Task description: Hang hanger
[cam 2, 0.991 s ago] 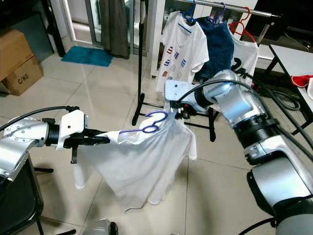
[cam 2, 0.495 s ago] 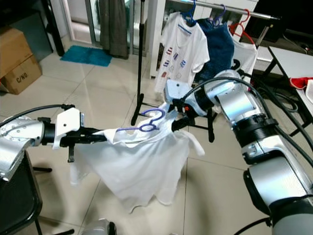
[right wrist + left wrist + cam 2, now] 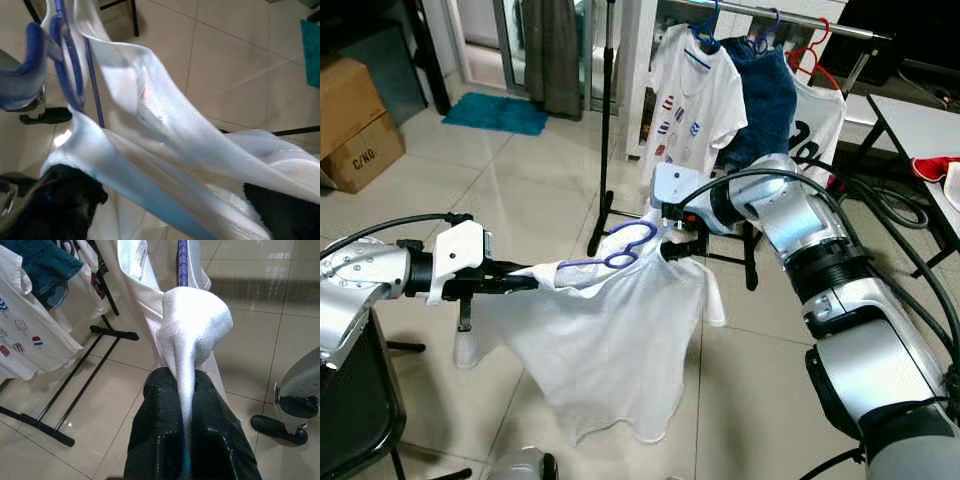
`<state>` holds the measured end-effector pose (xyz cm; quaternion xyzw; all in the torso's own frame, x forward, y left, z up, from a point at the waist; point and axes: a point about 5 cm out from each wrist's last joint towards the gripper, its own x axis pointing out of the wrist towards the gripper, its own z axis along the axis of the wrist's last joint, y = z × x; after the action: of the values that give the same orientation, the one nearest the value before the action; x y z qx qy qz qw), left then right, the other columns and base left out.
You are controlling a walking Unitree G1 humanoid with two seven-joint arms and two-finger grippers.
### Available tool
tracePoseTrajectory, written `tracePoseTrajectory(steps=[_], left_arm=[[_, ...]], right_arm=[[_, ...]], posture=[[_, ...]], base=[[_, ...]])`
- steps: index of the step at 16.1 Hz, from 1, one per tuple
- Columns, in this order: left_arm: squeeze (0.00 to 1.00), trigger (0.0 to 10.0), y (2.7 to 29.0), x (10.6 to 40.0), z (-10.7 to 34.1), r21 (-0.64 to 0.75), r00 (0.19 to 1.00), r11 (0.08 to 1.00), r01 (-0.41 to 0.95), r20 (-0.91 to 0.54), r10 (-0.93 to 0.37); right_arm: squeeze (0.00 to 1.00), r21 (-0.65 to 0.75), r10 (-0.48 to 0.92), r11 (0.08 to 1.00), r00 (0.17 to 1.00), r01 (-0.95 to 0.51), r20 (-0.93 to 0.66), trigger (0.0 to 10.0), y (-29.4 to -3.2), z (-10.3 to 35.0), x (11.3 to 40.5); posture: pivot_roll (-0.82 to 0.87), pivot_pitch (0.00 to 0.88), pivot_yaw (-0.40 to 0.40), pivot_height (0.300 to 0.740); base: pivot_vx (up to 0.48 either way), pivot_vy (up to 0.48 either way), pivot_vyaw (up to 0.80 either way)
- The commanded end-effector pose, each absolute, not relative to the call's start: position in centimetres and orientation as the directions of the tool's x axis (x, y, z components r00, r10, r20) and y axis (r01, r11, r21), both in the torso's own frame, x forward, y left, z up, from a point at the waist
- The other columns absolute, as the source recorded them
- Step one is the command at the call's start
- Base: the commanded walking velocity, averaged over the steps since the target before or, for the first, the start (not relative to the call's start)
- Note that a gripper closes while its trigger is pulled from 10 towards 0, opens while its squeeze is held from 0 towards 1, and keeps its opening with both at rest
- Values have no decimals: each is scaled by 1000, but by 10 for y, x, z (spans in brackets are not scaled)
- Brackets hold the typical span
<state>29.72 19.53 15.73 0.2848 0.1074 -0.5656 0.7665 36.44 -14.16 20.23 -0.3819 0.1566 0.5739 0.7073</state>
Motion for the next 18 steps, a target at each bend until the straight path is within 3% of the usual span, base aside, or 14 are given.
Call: tracePoseTrajectory(steps=[1, 2, 3, 5, 7, 8, 10, 12, 13, 14, 15, 16, 17, 18], left_arm=[[0, 0, 195, 299, 166, 339, 344, 194, 921, -468, -814], [0, 0, 197, 300, 167, 340, 346, 195, 920, -470, -812], [0, 0, 198, 299, 167, 335, 343, 194, 922, -470, -813], [0, 0, 198, 299, 167, 329, 342, 200, 923, -467, -815], [0, 0, 200, 300, 169, 327, 356, 219, 919, -454, -817], [0, 0, 201, 300, 169, 328, 358, 220, 919, -456, -815], [0, 0, 202, 301, 170, 331, 367, 231, 915, -445, -816], [0, 0, 202, 302, 172, 337, 393, 261, 905, -422, -817], [0, 0, 203, 302, 172, 334, 403, 275, 901, -413, -817], [0, 0, 205, 302, 172, 338, 410, 280, 899, -419, -810], [0, 0, 207, 302, 172, 340, 413, 281, 897, -422, -807], [0, 0, 208, 303, 174, 341, 414, 282, 897, -422, -807], [0, 0, 208, 303, 175, 341, 415, 283, 897, -421, -807], [0, 0, 208, 304, 175, 342, 416, 285, 896, -420, -807]], right_arm=[[1000, -385, 689, -27, 261, -923, -676, 10000, -147, 212, 359], [1000, -377, 669, -99, 219, -921, -710, 10000, -151, 212, 354], [0, -317, 675, -146, 140, -937, -725, 10000, -155, 216, 346], [0, -324, 662, -148, 150, -934, -734, 10000, -159, 220, 346], [0, -446, 587, -144, 286, -884, -757, 10000, -164, 222, 353], [0, -467, 611, -152, 289, -871, -737, 10000, -159, 225, 351], [0, -627, 549, -79, 491, -775, -676, 10000, -155, 226, 364], [0, -681, 566, 19, 569, -732, -596, 10000, -144, 217, 365], [0, -661, 578, 10, 544, -750, -609, 10000, -142, 209, 360], [0, -599, 600, -63, 449, -798, -662, 10000, -141, 200, 348], [0, -584, 586, -149, 404, -798, -702, 10000, -143, 194, 339], [0, -659, 516, -149, 510, -738, -688, 10000, -149, 195, 346], [0, -641, 516, -140, 497, -755, -698, 10000, -150, 192, 344], [0, -570, 529, -178, 410, -802, -743, 10000, -151, 188, 334]], posture=[[0, 0, -76, 740], [-1, 0, -76, 740], [-3, 0, -75, 740], [-6, 0, -73, 740], [-9, 0, -73, 740], [-12, 0, -73, 740], [-13, 0, -77, 740], [-11, 0, -81, 740], [-11, 0, -81, 740], [-11, 0, -81, 740], [-11, 0, -81, 740], [-14, 0, -76, 740], [-14, 0, -76, 740], [-17, 0, -72, 740]], base=[[0, 0, 0], [0, 0, 0], [0, 0, 0], [0, 0, 0], [0, 0, 0], [0, 0, 0], [0, 0, 0], [0, 0, 0], [0, 0, 0], [0, 0, 0], [0, 0, 0], [0, 0, 0], [0, 0, 0], [0, 0, 0]])
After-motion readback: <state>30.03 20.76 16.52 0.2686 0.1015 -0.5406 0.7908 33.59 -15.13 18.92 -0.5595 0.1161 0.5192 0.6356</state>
